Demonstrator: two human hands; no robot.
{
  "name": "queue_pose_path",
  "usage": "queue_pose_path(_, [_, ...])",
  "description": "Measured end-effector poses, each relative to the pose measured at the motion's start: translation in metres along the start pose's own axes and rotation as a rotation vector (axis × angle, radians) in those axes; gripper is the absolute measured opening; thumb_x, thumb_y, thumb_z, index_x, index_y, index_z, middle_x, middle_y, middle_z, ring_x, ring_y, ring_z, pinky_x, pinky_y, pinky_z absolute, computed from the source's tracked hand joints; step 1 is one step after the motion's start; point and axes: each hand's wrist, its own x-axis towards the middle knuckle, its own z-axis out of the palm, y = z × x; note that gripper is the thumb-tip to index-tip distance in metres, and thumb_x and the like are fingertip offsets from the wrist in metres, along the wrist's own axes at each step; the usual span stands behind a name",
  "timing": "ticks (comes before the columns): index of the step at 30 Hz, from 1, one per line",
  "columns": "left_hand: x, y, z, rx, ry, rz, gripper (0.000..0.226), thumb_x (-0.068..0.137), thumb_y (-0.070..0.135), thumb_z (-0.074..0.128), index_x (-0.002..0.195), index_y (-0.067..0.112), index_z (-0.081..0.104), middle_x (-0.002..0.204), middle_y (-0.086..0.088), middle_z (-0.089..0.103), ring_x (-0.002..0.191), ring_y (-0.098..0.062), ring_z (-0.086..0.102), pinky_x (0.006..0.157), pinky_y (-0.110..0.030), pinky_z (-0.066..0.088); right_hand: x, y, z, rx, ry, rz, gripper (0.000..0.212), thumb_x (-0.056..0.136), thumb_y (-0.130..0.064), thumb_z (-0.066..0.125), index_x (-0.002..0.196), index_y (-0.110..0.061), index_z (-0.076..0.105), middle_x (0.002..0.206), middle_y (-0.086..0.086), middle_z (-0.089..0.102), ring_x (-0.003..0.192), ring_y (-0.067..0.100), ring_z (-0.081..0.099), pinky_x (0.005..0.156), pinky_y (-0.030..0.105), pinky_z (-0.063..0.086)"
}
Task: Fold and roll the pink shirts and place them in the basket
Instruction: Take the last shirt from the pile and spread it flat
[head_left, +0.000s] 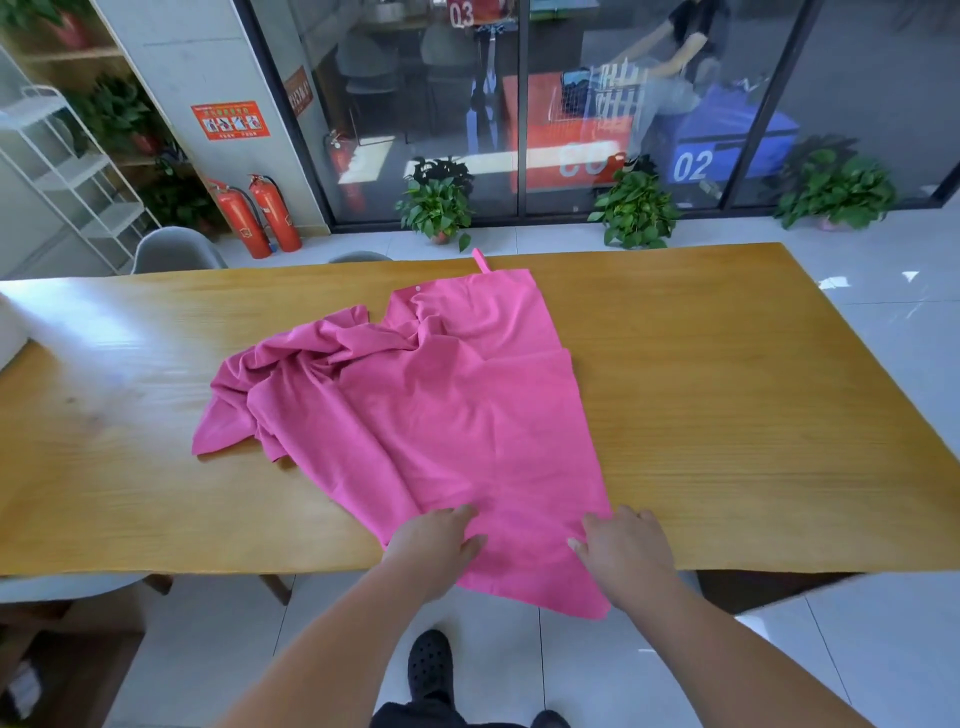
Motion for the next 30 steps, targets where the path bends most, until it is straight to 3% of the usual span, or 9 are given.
queue_pose_path(5, [0.01,0.002,-0.006,-0.072,0.169,0.03,0.051,0.108,0.05,0.048,0.154,0.03,0.046,0.147,0.005,0.052,0.131,-0.021,0.053,0.104,-0.04,0.049,0.014,0.008,0.007,0.183,-0.061,-0.132,0.07,0.106,-0.062,0.039,0.165,-0.026,0.026,0.168,0.005,0.032,0.151,0.027,0.037,0.116,0.046,0.04])
queue_pose_path(9, [0.03,-0.011,-0.015,-0.05,0.212,0.05,0.053,0.106,0.051,0.05,0.153,0.028,0.045,0.157,0.001,0.044,0.138,-0.026,0.047,0.115,-0.043,0.042,0.036,0.0,-0.008,0.06,-0.042,0.03,0.066,0.107,-0.066,0.03,0.152,-0.019,0.04,0.13,0.002,0.067,0.118,0.026,0.065,0.09,0.042,0.048])
queue_pose_path(12, [0.052,-0.025,-0.03,-0.034,0.242,0.025,0.054,0.106,0.049,0.051,0.155,0.028,0.041,0.164,-0.004,0.035,0.147,-0.029,0.037,0.121,-0.045,0.036,0.063,-0.005,-0.028,0.038,-0.034,0.121,0.06,0.106,-0.066,0.031,0.137,-0.02,0.054,0.121,0.002,0.068,0.116,0.025,0.063,0.09,0.04,0.05])
queue_pose_path(16, [0.088,-0.047,-0.052,-0.025,0.328,0.007,0.062,0.103,0.044,0.057,0.159,0.025,0.039,0.171,-0.01,0.025,0.156,-0.033,0.026,0.126,-0.047,0.028,0.104,-0.009,-0.037,0.208,-0.018,0.014,0.072,0.105,-0.066,0.037,0.165,-0.026,0.027,0.171,0.008,0.023,0.156,0.03,0.026,0.12,0.047,0.038])
queue_pose_path(18, [0.109,-0.062,-0.06,-0.002,0.35,0.015,0.067,0.102,0.044,0.058,0.162,0.025,0.035,0.174,-0.011,0.017,0.161,-0.034,0.017,0.13,-0.047,0.022,0.125,-0.01,-0.039,0.246,-0.084,-0.059,0.079,0.105,-0.068,0.035,0.169,-0.03,0.008,0.177,0.003,0.002,0.162,0.028,0.011,0.128,0.048,0.027])
queue_pose_path(22, [0.155,-0.1,-0.073,0.049,0.396,0.012,0.075,0.098,0.047,0.063,0.163,0.021,0.037,0.175,-0.014,0.016,0.162,-0.036,0.015,0.129,-0.051,0.023,0.166,-0.004,-0.044,0.173,-0.125,0.144,0.078,0.106,-0.068,0.028,0.167,-0.021,0.016,0.168,0.003,0.036,0.149,0.021,0.043,0.11,0.04,0.046])
queue_pose_path(25, [0.188,-0.125,-0.088,0.076,0.412,0.014,0.073,0.1,0.054,0.057,0.162,0.021,0.038,0.174,-0.014,0.021,0.161,-0.036,0.018,0.129,-0.053,0.023,0.205,0.001,-0.061,0.113,-0.072,0.336,0.067,0.106,-0.068,0.026,0.153,-0.021,0.036,0.133,0.001,0.063,0.118,0.022,0.066,0.087,0.038,0.053])
queue_pose_path(27, [0.209,-0.139,-0.099,0.072,0.432,0.019,0.069,0.101,0.056,0.052,0.16,0.02,0.043,0.171,-0.014,0.028,0.159,-0.036,0.024,0.128,-0.053,0.025,0.232,0.002,-0.074,0.106,-0.012,0.391,0.062,0.106,-0.066,0.024,0.144,-0.022,0.043,0.128,0.002,0.061,0.117,0.023,0.063,0.086,0.038,0.055])
queue_pose_path(30, [0.234,-0.154,-0.108,0.035,0.433,-0.001,0.069,0.102,0.06,0.043,0.16,0.023,0.042,0.172,-0.01,0.028,0.159,-0.034,0.024,0.124,-0.055,0.032,0.272,-0.001,-0.082,0.124,0.067,0.231,0.075,0.105,-0.067,0.024,0.164,-0.022,0.025,0.163,0.008,0.035,0.15,0.026,0.036,0.114,0.041,0.045])
